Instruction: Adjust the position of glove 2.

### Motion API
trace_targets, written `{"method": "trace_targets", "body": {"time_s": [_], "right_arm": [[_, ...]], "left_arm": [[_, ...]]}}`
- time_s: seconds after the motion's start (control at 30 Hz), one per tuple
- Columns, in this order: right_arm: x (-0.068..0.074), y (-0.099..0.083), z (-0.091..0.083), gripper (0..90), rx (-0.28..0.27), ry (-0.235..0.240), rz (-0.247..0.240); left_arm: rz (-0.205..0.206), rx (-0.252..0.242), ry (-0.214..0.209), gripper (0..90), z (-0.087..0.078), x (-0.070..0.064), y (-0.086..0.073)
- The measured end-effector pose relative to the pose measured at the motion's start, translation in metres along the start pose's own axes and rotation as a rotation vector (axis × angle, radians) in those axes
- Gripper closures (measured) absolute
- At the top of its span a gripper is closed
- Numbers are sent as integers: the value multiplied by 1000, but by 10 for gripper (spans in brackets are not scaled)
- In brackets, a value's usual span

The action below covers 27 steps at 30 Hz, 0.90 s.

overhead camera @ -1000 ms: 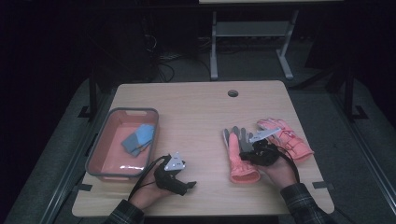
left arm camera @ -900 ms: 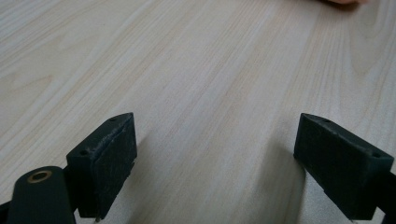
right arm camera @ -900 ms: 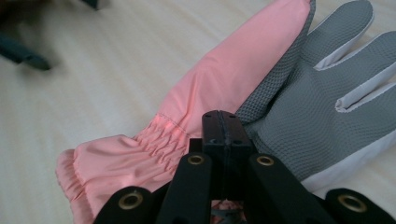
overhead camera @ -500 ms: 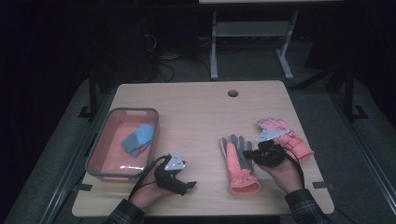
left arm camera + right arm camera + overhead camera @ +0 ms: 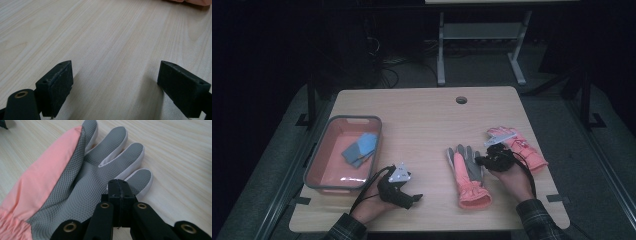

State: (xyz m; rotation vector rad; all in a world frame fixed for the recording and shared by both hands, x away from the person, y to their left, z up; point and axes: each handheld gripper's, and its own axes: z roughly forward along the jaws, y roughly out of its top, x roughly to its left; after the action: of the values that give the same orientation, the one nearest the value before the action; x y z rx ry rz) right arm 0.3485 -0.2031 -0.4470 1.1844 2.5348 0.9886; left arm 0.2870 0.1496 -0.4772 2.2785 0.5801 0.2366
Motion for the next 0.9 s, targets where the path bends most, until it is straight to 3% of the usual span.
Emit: {"method": "trace_targets", "body": {"time_s": [0.57, 0.9], "right_arm": [[27, 22, 25, 897, -14, 73, -80], [42, 17, -6, 896, -40, 107, -103]], "left_arm": [[3, 2, -1, 124, 0, 0, 0], [8, -1, 2, 124, 0, 1, 0]]}}
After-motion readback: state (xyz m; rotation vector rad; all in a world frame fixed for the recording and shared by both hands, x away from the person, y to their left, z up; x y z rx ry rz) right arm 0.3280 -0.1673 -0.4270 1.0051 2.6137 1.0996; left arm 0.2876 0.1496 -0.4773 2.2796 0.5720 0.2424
